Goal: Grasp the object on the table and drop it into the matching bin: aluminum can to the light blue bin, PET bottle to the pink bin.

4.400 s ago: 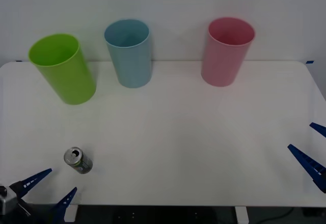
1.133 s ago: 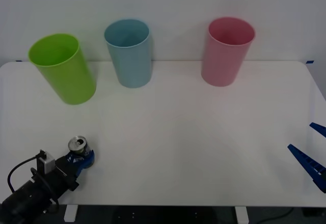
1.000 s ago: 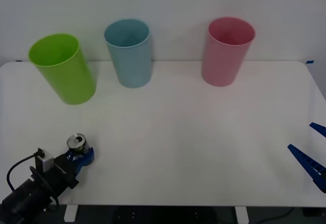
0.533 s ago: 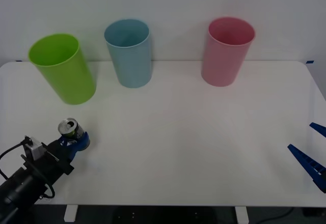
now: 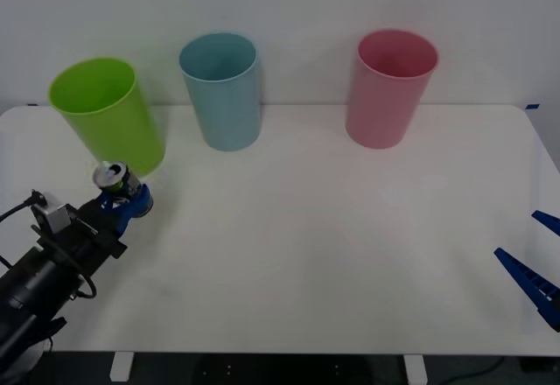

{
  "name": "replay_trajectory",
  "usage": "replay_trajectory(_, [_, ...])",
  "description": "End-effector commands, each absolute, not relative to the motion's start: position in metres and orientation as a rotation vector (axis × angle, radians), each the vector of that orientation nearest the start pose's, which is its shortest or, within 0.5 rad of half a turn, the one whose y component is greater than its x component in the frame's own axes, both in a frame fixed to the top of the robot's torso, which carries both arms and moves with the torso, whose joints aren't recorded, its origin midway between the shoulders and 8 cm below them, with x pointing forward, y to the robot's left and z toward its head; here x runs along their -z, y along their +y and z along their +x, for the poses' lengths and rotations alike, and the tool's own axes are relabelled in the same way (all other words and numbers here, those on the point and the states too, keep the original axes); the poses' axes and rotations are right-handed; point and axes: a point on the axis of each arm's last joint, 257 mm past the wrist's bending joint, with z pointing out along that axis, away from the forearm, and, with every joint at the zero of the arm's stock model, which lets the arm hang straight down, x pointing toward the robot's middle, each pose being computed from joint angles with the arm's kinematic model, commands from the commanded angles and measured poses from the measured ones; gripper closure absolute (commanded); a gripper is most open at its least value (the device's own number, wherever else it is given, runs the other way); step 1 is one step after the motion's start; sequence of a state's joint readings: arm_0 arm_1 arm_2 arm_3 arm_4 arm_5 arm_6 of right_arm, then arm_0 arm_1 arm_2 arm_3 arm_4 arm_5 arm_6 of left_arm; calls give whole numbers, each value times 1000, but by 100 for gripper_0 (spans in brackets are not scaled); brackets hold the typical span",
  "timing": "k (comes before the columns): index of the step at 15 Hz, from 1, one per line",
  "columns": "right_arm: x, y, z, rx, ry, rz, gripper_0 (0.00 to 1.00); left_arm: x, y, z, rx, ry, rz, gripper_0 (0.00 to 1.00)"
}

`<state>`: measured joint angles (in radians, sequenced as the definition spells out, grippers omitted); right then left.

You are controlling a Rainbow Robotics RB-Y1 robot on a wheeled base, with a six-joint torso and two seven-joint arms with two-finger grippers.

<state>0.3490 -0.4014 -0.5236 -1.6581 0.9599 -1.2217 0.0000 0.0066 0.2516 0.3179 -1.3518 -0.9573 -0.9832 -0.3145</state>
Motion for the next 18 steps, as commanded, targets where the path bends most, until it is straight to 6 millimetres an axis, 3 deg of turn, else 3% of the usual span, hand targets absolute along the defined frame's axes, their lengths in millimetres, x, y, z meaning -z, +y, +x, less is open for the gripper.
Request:
replay_trajectory(1, [169, -330, 342, -567, 1441, -465, 0, 170, 248, 486, 535, 1300, 368, 100])
replay_trajectory(6, [169, -330, 342, -567, 1441, -465, 0, 128, 230, 509, 610, 1288, 367, 100])
replay_trajectory(14, [169, -330, 342, -567, 1441, -465, 0, 81, 205, 545, 632, 1259, 373, 100])
replay_trajectory(18, [169, -330, 342, -567, 1441, -465, 0, 45, 195, 565, 667, 1244, 347, 100])
